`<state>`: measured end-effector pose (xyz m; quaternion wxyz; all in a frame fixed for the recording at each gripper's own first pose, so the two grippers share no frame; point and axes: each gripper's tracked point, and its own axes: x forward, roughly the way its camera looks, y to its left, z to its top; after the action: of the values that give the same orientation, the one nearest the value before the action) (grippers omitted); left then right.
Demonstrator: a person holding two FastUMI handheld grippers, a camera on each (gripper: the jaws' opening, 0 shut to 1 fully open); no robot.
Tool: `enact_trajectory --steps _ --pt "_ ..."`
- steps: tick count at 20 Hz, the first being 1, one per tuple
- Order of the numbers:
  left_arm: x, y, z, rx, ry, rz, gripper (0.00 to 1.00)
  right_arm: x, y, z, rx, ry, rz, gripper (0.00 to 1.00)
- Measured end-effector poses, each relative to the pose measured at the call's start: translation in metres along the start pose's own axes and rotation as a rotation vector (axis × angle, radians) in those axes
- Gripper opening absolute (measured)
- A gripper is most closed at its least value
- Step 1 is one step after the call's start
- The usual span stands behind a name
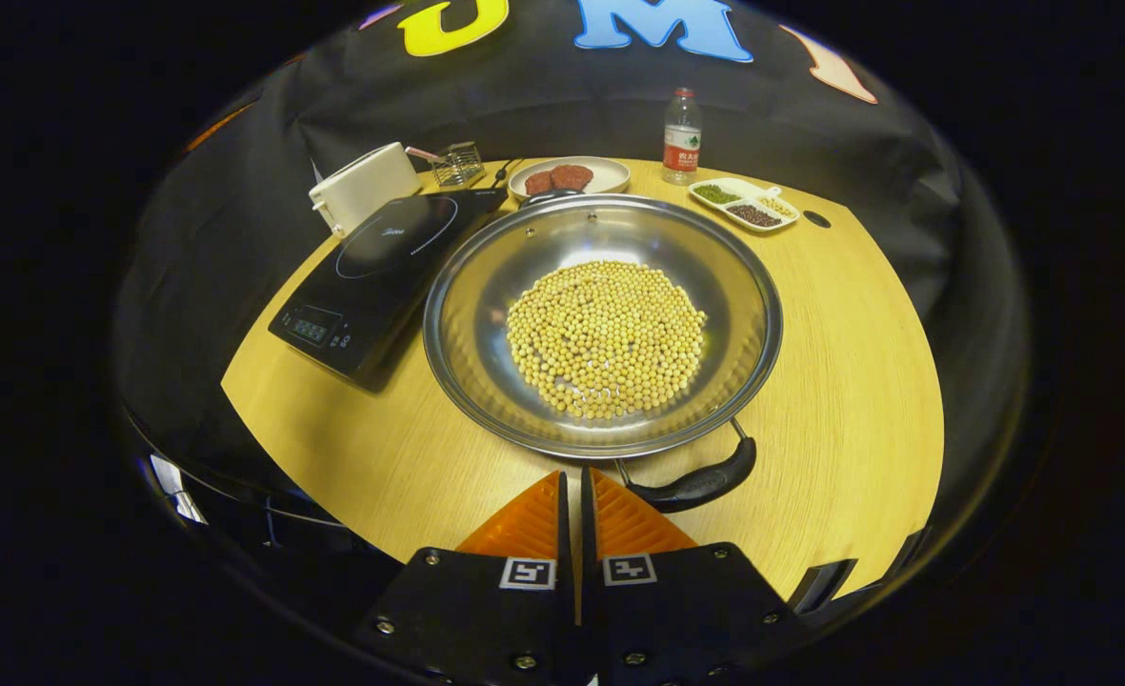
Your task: First push the handle of the pot to place it horizontally, then grasp the pot with both hands and set it on the induction cooktop.
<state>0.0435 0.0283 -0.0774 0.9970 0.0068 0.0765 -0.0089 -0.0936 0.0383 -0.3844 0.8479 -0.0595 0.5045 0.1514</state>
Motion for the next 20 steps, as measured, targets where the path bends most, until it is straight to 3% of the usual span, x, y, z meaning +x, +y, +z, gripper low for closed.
enact_trajectory --steps 1,10,15,20 --pt "-0.001 0.001 0.001 0.001 0.001 0.002 0.95 0.001 -0.002 -0.003 0.002 0.009 -0.007 0.04" --pt "-0.012 0.003 0.001 0.007 0.004 0.008 0.95 0.005 -0.024 -0.003 0.065 0.006 -0.052 0.01" --pt "-0.014 -0.001 0.001 0.016 0.003 0.001 0.99 0.004 -0.053 0.0 0.038 -0.001 -0.128 0.01" --pt "-0.015 -0.001 0.005 0.021 0.004 0.007 0.95 0.002 -0.08 0.01 0.004 -0.019 -0.204 0.01"
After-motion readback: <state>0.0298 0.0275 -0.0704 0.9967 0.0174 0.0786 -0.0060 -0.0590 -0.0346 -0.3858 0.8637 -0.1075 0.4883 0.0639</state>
